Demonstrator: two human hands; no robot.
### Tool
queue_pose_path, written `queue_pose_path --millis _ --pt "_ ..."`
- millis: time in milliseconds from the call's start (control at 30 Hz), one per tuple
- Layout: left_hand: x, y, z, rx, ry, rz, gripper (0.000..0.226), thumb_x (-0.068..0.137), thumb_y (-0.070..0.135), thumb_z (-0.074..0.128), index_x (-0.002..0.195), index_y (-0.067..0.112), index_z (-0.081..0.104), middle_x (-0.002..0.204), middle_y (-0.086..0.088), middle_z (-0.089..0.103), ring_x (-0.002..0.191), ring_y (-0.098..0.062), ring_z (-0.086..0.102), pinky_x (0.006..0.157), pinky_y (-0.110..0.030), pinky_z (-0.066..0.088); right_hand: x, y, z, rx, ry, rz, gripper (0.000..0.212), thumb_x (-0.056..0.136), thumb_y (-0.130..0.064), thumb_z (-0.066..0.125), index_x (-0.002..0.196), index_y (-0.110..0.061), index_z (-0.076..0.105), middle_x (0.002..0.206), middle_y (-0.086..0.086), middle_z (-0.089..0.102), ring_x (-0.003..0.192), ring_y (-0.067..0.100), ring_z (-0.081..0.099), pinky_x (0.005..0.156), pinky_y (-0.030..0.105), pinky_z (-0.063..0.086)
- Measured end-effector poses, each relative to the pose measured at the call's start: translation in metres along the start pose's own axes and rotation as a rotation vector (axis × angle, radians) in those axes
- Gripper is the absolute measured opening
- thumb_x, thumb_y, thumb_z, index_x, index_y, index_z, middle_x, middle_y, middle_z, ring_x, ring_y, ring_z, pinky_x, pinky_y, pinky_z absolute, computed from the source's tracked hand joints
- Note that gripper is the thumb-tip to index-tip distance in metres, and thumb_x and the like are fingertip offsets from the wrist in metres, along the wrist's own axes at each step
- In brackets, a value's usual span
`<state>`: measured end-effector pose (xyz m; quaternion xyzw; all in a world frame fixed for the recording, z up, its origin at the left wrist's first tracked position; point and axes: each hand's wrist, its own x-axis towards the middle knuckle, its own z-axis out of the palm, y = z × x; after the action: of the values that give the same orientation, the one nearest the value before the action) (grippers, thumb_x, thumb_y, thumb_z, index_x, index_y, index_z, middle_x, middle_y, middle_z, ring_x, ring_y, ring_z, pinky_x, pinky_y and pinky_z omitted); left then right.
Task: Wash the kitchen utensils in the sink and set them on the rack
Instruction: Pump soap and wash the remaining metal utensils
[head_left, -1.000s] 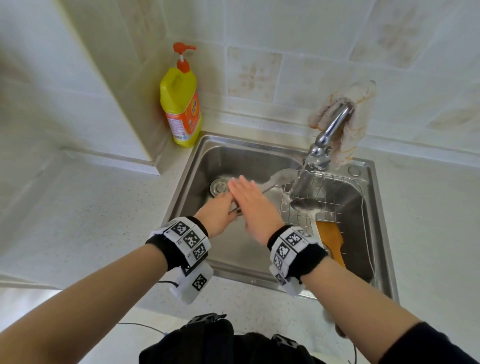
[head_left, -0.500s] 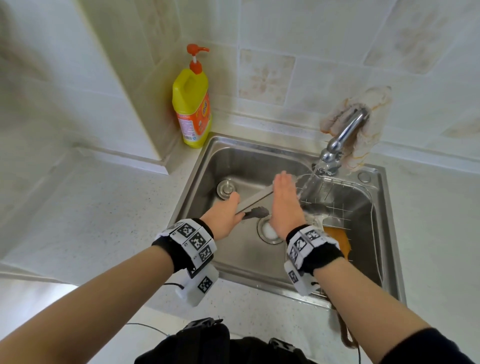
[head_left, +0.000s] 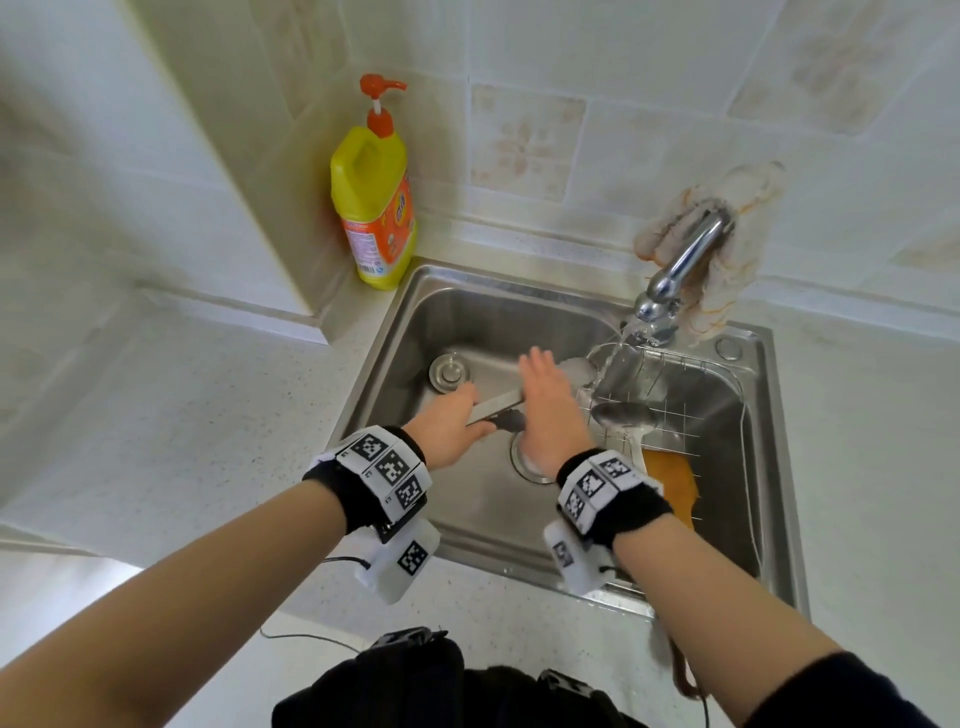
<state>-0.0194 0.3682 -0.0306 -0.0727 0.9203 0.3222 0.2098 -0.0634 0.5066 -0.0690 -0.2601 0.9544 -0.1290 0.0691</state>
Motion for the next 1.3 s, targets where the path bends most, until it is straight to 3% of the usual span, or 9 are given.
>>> queue_pose_path --millis 167,333,500,667,767,900,1100,1233,1300 --pt "0.001 0.001 -0.002 0.071 -0.075 0.045 0.017 0.094 0.023 0.051 0.101 0.011 0.042 0.092 -0.005 0.053 0.083 -0.018 0.051 0.074 -0.029 0.039 0.000 0.047 0.005 -0.026 -0.032 0.265 0.076 0.086 0.008 0.044 0.148 0.000 0.001 0.157 0.015 0.001 0.146 0.025 0.000 0.120 0.035 0.004" --pt "0.004 0.002 -0.001 0.102 -0.057 0.036 0.021 0.094 0.023 0.052 0.105 0.007 0.045 0.101 -0.013 0.060 0.091 -0.026 0.056 0.075 -0.029 0.037 -0.006 0.015 0.017 0.015 0.026 -0.001 0.069 0.090 0.006 0.038 0.149 -0.005 0.005 0.158 0.010 0.002 0.146 0.022 -0.003 0.119 0.032 -0.003" --pt "0.006 -0.001 -0.001 0.100 -0.074 0.050 0.017 0.094 0.024 0.052 0.092 0.015 0.037 0.090 -0.006 0.055 0.081 -0.020 0.053 0.071 -0.027 0.038 0.003 0.066 0.008 0.005 -0.032 0.326 0.071 0.088 0.009 0.040 0.148 0.000 0.002 0.157 0.015 0.001 0.146 0.026 0.001 0.120 0.035 0.006" --pt "0.011 0.002 -0.001 0.127 -0.051 0.062 0.017 0.094 0.025 0.051 0.092 0.015 0.037 0.086 -0.004 0.054 0.077 -0.019 0.052 0.070 -0.029 0.039 0.003 0.064 0.015 0.197 -0.026 0.240 0.068 0.090 0.010 0.037 0.149 -0.003 0.005 0.158 0.010 0.003 0.146 0.021 0.000 0.118 0.028 0.002" --pt "0.016 0.008 -0.001 0.143 -0.043 0.082 0.015 0.094 0.024 0.050 0.095 0.013 0.039 0.087 -0.006 0.055 0.075 -0.021 0.052 0.070 -0.031 0.040 0.007 0.074 -0.001 0.518 0.033 0.378 0.064 0.090 0.012 0.038 0.148 -0.008 0.020 0.151 0.010 0.027 0.142 0.021 0.023 0.116 0.027 0.014" --pt "0.020 0.016 -0.003 0.180 -0.030 0.100 0.021 0.095 0.023 0.048 0.107 0.006 0.045 0.098 -0.012 0.061 0.087 -0.028 0.059 0.077 -0.037 0.044 0.013 0.084 -0.012 0.620 0.072 0.463 0.064 0.088 0.011 0.041 0.145 -0.014 0.029 0.143 0.012 0.040 0.128 0.025 0.043 0.109 0.037 0.034" --pt "0.021 0.018 0.000 0.232 -0.062 0.102 0.027 0.096 0.024 0.047 0.116 0.006 0.044 0.108 -0.014 0.060 0.093 -0.028 0.058 0.078 -0.035 0.042 0.001 0.058 0.010 0.229 -0.046 0.059 0.082 0.082 0.011 0.048 0.149 -0.008 0.006 0.158 0.005 0.001 0.146 0.019 -0.004 0.117 0.027 -0.004" --pt "0.021 0.013 -0.001 0.211 -0.060 0.097 0.026 0.096 0.023 0.048 0.114 0.005 0.044 0.106 -0.015 0.061 0.088 -0.024 0.056 0.074 -0.031 0.038 0.007 0.074 0.007 0.259 -0.057 0.309 0.086 0.081 0.010 0.052 0.149 -0.004 0.002 0.157 0.011 0.001 0.145 0.024 0.001 0.118 0.034 0.001" --pt "0.021 0.011 -0.002 0.202 -0.066 0.074 0.028 0.095 0.024 0.048 0.115 0.004 0.045 0.109 -0.016 0.061 0.094 -0.028 0.058 0.076 -0.031 0.040 0.003 0.069 0.011 0.232 -0.056 0.276 0.086 0.079 0.010 0.052 0.148 -0.001 0.002 0.155 0.005 0.000 0.144 0.025 0.003 0.119 0.040 0.008"
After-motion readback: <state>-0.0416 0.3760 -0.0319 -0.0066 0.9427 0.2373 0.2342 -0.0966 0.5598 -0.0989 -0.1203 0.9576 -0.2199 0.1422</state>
